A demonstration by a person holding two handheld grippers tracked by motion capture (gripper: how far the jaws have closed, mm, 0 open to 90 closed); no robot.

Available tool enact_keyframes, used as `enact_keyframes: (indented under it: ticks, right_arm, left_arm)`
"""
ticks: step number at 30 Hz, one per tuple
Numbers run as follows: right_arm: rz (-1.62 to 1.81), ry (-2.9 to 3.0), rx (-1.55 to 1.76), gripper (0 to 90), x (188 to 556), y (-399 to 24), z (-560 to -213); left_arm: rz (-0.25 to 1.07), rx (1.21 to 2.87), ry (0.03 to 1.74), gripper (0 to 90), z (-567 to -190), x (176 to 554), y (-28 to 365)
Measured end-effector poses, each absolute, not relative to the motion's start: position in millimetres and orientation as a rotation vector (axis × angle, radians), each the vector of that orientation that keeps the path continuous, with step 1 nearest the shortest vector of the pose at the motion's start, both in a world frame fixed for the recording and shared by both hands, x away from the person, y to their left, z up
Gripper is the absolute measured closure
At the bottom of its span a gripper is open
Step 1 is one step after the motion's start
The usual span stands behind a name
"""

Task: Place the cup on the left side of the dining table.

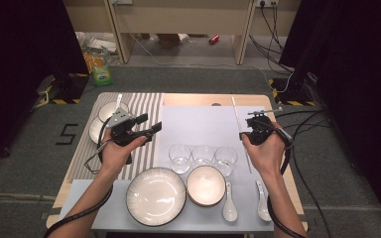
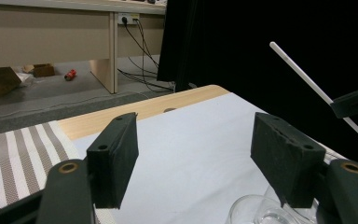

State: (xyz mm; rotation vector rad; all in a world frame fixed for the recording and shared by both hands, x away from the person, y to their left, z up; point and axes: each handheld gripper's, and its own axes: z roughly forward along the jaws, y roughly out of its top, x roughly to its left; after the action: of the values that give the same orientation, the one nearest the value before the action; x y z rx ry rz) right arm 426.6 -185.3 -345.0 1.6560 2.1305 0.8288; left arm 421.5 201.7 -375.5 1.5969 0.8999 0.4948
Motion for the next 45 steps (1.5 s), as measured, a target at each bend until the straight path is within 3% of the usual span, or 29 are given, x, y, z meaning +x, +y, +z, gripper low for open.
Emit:
enact_keyframes:
  ticks: [45]
  right_arm:
    - [0.860, 2.136, 1.607, 85.4, 432.5, -171.9, -339.5]
  left_arm:
    - [0.491, 1.611, 0.880, 30.8, -372.8, 434.6, 191.0]
